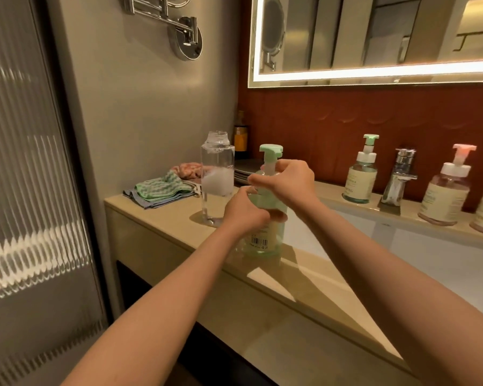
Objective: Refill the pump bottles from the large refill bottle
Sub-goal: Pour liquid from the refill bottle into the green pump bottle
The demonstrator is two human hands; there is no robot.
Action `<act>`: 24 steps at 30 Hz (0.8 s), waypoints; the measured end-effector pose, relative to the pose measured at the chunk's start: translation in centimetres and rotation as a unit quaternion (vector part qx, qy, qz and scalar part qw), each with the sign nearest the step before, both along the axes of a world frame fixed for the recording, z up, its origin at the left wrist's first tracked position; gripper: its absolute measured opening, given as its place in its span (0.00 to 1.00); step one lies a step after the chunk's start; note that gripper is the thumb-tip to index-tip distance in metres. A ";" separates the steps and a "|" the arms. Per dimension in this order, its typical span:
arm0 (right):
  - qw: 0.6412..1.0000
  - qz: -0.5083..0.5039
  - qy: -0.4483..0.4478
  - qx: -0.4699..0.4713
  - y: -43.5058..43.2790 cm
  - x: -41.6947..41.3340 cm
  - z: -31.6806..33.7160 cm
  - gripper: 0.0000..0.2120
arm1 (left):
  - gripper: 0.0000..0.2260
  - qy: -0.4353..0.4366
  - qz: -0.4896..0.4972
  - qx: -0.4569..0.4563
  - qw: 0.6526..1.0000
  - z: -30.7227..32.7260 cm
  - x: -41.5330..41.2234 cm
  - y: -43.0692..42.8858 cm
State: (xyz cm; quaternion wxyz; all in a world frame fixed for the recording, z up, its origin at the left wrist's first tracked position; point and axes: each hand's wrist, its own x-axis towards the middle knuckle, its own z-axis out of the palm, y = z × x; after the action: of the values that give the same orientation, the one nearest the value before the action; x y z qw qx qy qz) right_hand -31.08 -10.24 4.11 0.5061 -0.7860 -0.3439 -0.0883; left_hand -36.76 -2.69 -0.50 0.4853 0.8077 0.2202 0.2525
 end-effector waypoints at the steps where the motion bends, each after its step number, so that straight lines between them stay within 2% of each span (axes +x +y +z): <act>1: 0.999 0.031 0.021 0.010 -0.2 0.0 0.1 0.17 | 0.33 0.002 -0.009 -0.006 1.000 0.1 -0.2 0.2; 4: 0.992 0.105 0.066 0.018 -0.5 0.5 0.2 0.31 | 0.34 -0.001 -0.013 -0.014 1.000 0.2 -0.6 0.3; 8: 0.998 0.047 0.022 -0.031 -0.7 1.6 0.1 0.43 | 0.34 -0.024 -0.016 -0.038 0.999 0.1 -0.5 0.0; 11: 0.999 0.025 -0.002 -0.028 -1.3 1.8 -0.2 0.44 | 0.33 -0.034 -0.016 -0.045 0.998 0.1 -0.6 -0.2; 16: 0.996 0.086 0.009 0.027 -2.3 1.9 -0.1 0.42 | 0.31 -0.054 0.009 -0.045 0.997 -0.1 -0.3 -0.6; 21: 0.990 0.133 0.046 0.002 -1.8 1.6 -0.1 0.40 | 0.30 -0.062 0.027 -0.050 0.996 -0.3 0.1 -0.6; 24: 0.999 0.019 0.024 -0.025 -0.5 1.0 -0.6 0.44 | 0.29 -0.060 0.028 -0.039 0.997 -0.4 0.2 -0.5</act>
State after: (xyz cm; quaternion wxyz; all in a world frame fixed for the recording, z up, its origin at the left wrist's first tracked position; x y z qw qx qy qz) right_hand -30.06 -10.72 3.52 0.4958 -0.7935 -0.3492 -0.0512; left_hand -36.53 -3.20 -0.92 0.5218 0.7647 0.2228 0.3055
